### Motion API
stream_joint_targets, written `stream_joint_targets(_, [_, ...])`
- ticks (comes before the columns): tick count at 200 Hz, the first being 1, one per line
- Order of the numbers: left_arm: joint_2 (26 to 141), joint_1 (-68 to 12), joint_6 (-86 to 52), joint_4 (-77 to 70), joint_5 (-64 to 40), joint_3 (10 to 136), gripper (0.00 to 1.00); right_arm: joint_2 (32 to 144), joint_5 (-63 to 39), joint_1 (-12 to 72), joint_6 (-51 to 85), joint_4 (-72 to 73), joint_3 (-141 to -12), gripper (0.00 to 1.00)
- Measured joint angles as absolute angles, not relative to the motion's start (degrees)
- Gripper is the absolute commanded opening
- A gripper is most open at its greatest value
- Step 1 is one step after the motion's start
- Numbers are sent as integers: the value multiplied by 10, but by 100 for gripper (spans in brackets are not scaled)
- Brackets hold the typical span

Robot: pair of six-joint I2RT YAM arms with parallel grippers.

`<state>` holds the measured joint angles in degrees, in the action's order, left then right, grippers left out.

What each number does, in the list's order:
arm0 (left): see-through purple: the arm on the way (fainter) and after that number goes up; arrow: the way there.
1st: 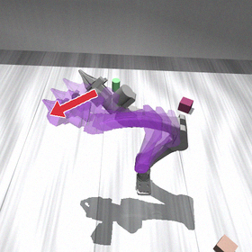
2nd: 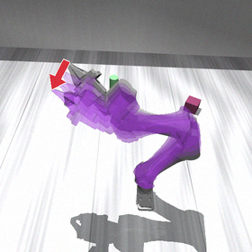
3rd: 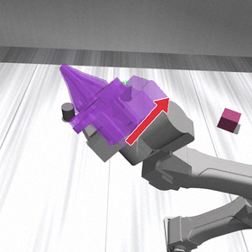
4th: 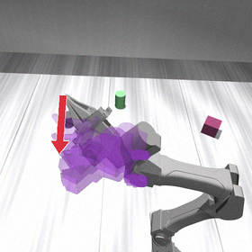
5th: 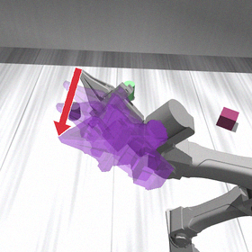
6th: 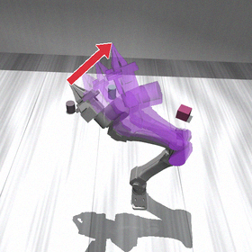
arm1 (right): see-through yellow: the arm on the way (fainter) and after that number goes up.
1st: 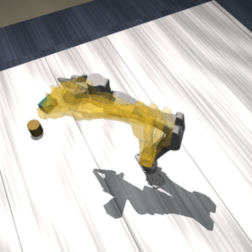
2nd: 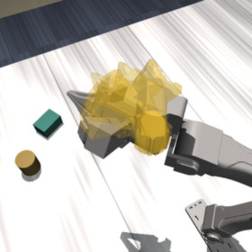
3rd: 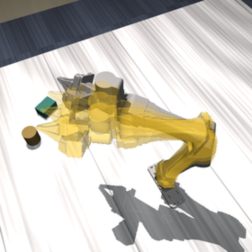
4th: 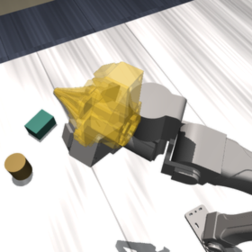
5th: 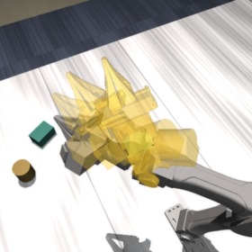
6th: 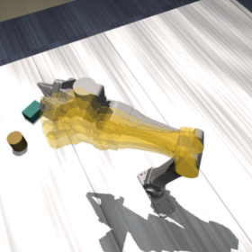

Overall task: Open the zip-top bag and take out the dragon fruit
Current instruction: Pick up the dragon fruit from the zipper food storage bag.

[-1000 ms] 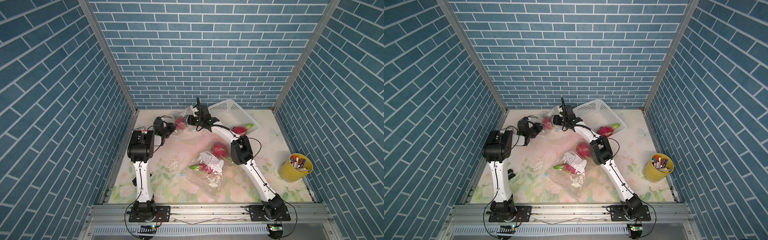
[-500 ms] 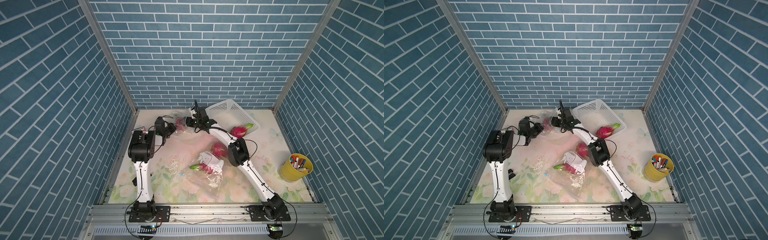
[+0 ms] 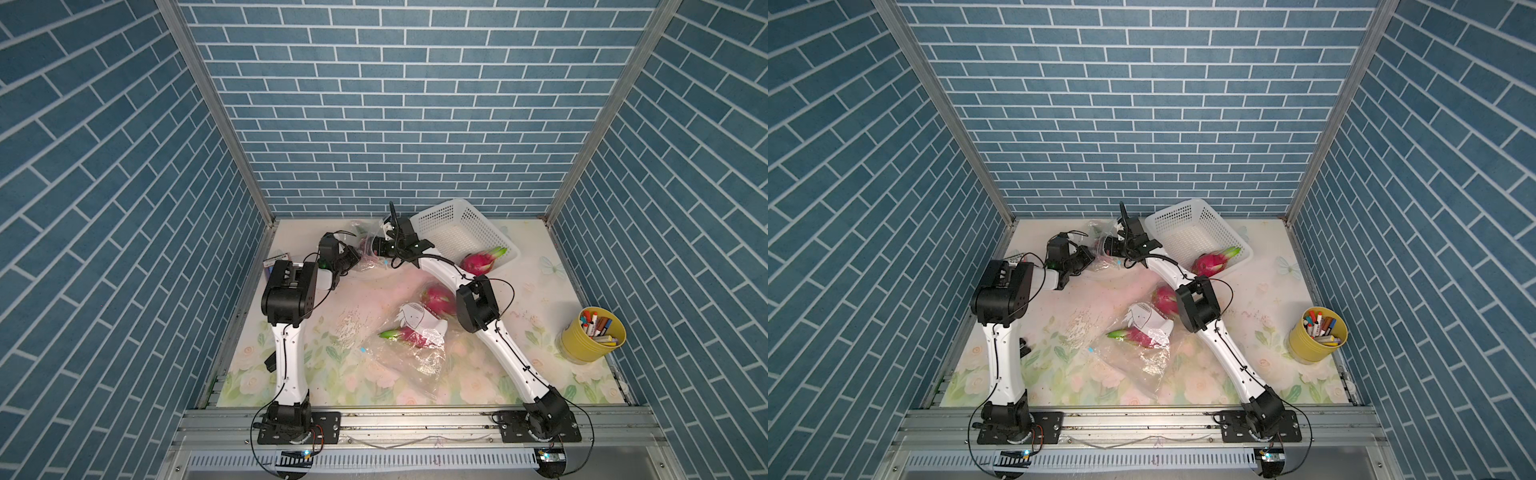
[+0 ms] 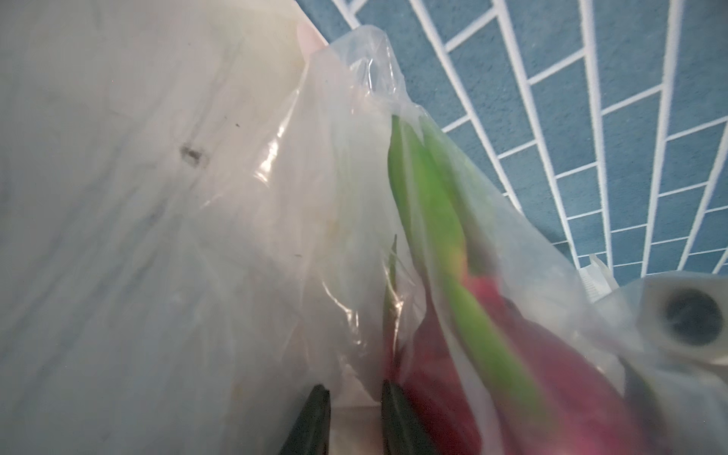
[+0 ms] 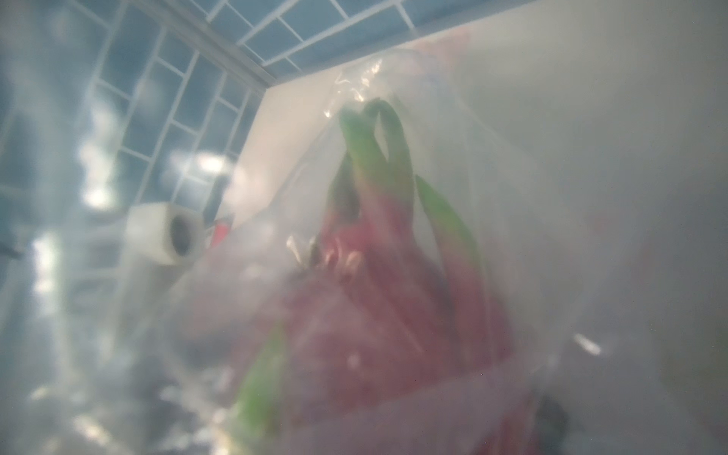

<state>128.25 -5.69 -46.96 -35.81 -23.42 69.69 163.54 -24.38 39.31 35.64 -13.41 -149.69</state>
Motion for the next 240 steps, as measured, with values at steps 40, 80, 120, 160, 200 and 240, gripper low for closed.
stream_joint_targets(40, [1271,-60,-468,-336,-236,693,29,1613,-237,393,353,-140,-1466,81])
stream_joint_targets(80, [1216,-56,-467,-321,-250,636,41,1574,-238,395,339,-157,-1417,81])
stream_joint_targets(120, [1101,-20,-472,-336,-290,570,57,1486,-246,401,306,-191,-1325,81])
stream_joint_targets(160, [1028,23,-492,-411,-332,538,66,1375,-248,400,275,-219,-1227,81])
stream_joint_targets(200, [1035,22,-534,-494,-396,510,73,1268,-253,383,251,-221,-1136,81])
stream_joint_targets(240, [1068,6,-593,-599,-454,489,80,1185,-258,358,242,-218,-1063,81])
